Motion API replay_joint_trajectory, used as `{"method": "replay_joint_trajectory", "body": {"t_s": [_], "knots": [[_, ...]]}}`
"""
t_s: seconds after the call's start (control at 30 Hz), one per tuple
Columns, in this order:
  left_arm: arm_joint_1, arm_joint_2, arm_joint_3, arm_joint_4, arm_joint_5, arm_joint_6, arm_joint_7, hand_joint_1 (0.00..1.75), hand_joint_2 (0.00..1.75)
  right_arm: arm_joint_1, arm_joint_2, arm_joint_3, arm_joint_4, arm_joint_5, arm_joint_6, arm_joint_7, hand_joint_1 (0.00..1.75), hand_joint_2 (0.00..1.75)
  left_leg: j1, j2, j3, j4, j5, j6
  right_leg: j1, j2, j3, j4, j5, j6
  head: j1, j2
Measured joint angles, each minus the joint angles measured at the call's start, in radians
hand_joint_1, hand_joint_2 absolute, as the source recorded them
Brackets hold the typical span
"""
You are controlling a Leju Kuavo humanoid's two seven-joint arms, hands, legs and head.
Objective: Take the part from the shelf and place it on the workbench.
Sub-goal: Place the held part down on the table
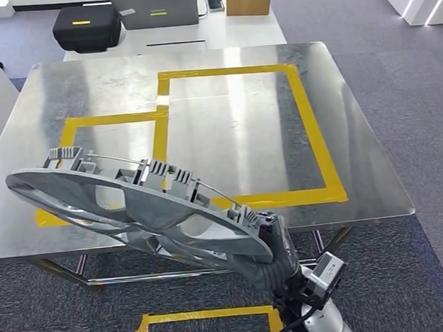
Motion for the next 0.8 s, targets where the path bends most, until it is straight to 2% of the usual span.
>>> {"method": "replay_joint_trajectory", "body": {"t_s": [0.03, 0.07, 0.1, 0.13, 0.27, 0.3, 0.33, 0.4, 0.43, 0.47, 0.5, 0.53, 0.57, 0.6, 0.63, 0.7, 0.77, 0.8], "knots": [[0.0, 0.001, 0.0, 0.0, 0.0, 0.0, 0.001, 0.0, 1.75, -0.001, 0.0, 0.0, 0.001, -0.002, 0.002, -0.001, 1.75, 1.75, 0.002, -0.001, 0.004, 0.001, -0.004, -0.005, -0.003, 0.0, 0.032, -0.07, 0.036, 0.0, 0.0, 0.0], [-0.001, 0.002, 0.0, 0.0, -0.001, 0.0, 0.002, 0.0, 1.75, -0.002, 0.0, 0.0, 0.001, -0.003, 0.004, -0.001, 1.75, 1.75, 0.001, -0.002, 0.008, 0.004, -0.009, -0.012, -0.003, 0.0, 0.064, -0.136, 0.06, 0.0, 0.001, 0.0], [-0.002, 0.003, 0.0, 0.0, -0.003, 0.0, 0.003, 0.0, 1.75, -0.003, 0.001, 0.0, 0.002, -0.003, 0.004, -0.002, 1.75, 1.75, 0.0, -0.003, 0.009, 0.006, -0.013, -0.02, -0.002, 0.001, 0.088, -0.182, 0.07, -0.002, 0.001, 0.0], [-0.003, 0.005, 0.0, 0.0, -0.004, 0.0, 0.004, 0.0, 1.75, -0.004, 0.002, 0.0, 0.002, -0.004, 0.005, -0.002, 1.75, 1.75, -0.001, -0.004, 0.01, 0.007, -0.016, -0.027, -0.001, 0.002, 0.103, -0.207, 0.07, -0.006, 0.002, 0.0], [-0.006, 0.007, 0.0, 0.0, -0.008, 0.0, 0.005, 0.0, 1.75, -0.004, 0.005, -0.001, 0.005, -0.004, 0.006, -0.002, 1.75, 1.75, 0.001, -0.002, 0.014, 0.014, -0.029, -0.045, 0.0, 0.005, 0.115, -0.21, 0.059, -0.033, 0.0, 0.0], [-0.006, 0.008, 0.0, 0.0, -0.009, 0.001, 0.006, 0.0, 1.75, -0.005, 0.006, -0.002, 0.005, -0.005, 0.006, -0.002, 1.75, 1.75, 0.002, -0.001, 0.002, 0.043, -0.044, -0.049, -0.002, 0.004, 0.12, -0.211, 0.057, -0.039, -0.001, 0.0], [-0.007, 0.008, 0.0, 0.0, -0.01, 0.001, 0.006, 0.0, 1.75, -0.005, 0.007, -0.003, 0.006, -0.005, 0.005, -0.003, 1.75, 1.75, 0.002, 0.0, -0.023, 0.095, -0.067, -0.052, -0.002, 0.002, 0.126, -0.212, 0.053, -0.045, -0.002, 0.0], [-0.007, 0.009, 0.0, 0.0, -0.011, 0.003, 0.006, 0.0, 1.75, -0.006, 0.009, -0.005, 0.007, -0.006, 0.006, -0.003, 1.75, 1.75, 0.001, 0.001, -0.098, 0.234, -0.114, -0.053, 0.002, 0.001, 0.138, -0.212, 0.041, -0.054, -0.002, 0.0], [-0.005, 0.01, 0.0, 0.0, -0.011, 0.005, 0.006, 0.0, 1.75, -0.005, 0.009, -0.005, 0.008, -0.007, 0.006, -0.003, 1.75, 1.75, 0.0, 0.001, -0.13, 0.283, -0.119, -0.052, 0.004, 0.002, 0.145, -0.212, 0.034, -0.056, -0.002, 0.0], [-0.004, 0.01, 0.0, 0.0, -0.011, 0.007, 0.006, 0.0, 1.75, -0.004, 0.009, -0.005, 0.009, -0.007, 0.006, -0.003, 1.75, 1.75, -0.001, 0.001, -0.147, 0.297, -0.104, -0.048, 0.007, 0.003, 0.155, -0.212, 0.026, -0.057, -0.002, 0.0], [-0.003, 0.011, 0.0, 0.0, -0.011, 0.009, 0.006, 0.0, 1.75, -0.003, 0.009, -0.006, 0.011, -0.007, 0.007, -0.003, 1.75, 1.75, -0.002, 0.001, -0.147, 0.271, -0.068, -0.042, 0.009, 0.004, 0.166, -0.212, 0.017, -0.057, -0.002, 0.0], [-0.003, 0.011, 0.0, 0.0, -0.011, 0.011, 0.005, 0.0, 1.75, -0.003, 0.01, -0.006, 0.011, -0.007, 0.007, -0.003, 1.75, 1.75, -0.006, 0.001, -0.13, 0.213, -0.018, -0.034, 0.012, 0.005, 0.18, -0.212, 0.007, -0.056, -0.002, 0.0], [-0.002, 0.013, 0.0, 0.001, -0.01, 0.012, 0.005, 0.0, 1.75, -0.003, 0.011, -0.006, 0.012, -0.007, 0.007, -0.003, 1.75, 1.75, -0.01, 0.001, -0.11, 0.155, 0.018, -0.024, 0.012, 0.004, 0.189, -0.215, -0.003, -0.054, -0.001, 0.0], [-0.003, 0.015, 0.0, 0.002, -0.01, 0.013, 0.004, 0.0, 1.75, -0.004, 0.012, -0.007, 0.012, -0.007, 0.007, -0.003, 1.75, 1.75, -0.016, 0.002, -0.088, 0.102, 0.041, -0.014, 0.013, 0.004, 0.196, -0.217, -0.012, -0.051, 0.001, 0.0], [-0.003, 0.017, 0.001, 0.003, -0.01, 0.014, 0.004, 0.0, 1.75, -0.004, 0.013, -0.007, 0.012, -0.008, 0.008, -0.003, 1.75, 1.75, -0.022, 0.003, -0.071, 0.065, 0.043, -0.007, 0.013, 0.003, 0.198, -0.221, -0.018, -0.046, 0.002, 0.0], [-0.004, 0.019, 0.001, 0.004, -0.01, 0.015, 0.004, 0.0, 1.75, -0.005, 0.014, -0.008, 0.013, -0.008, 0.008, -0.003, 1.75, 1.75, -0.028, 0.004, -0.051, 0.029, 0.021, 0.0, 0.012, 0.001, 0.211, -0.227, -0.017, -0.034, 0.001, 0.0], [-0.002, 0.019, 0.001, 0.004, -0.01, 0.016, 0.003, 0.0, 1.75, -0.005, 0.015, -0.008, 0.013, -0.008, 0.008, -0.003, 1.75, 1.75, -0.021, 0.002, -0.025, 0.001, 0.013, 0.005, 0.012, -0.001, 0.212, -0.213, -0.009, -0.024, 0.0, 0.0], [-0.001, 0.019, 0.002, 0.004, -0.01, 0.016, 0.003, 0.0, 1.75, -0.006, 0.016, -0.008, 0.013, -0.007, 0.008, -0.003, 1.75, 1.75, -0.017, 0.001, -0.008, -0.01, 0.01, 0.008, 0.012, 0.0, 0.195, -0.182, -0.008, -0.019, 0.001, 0.0]]}}
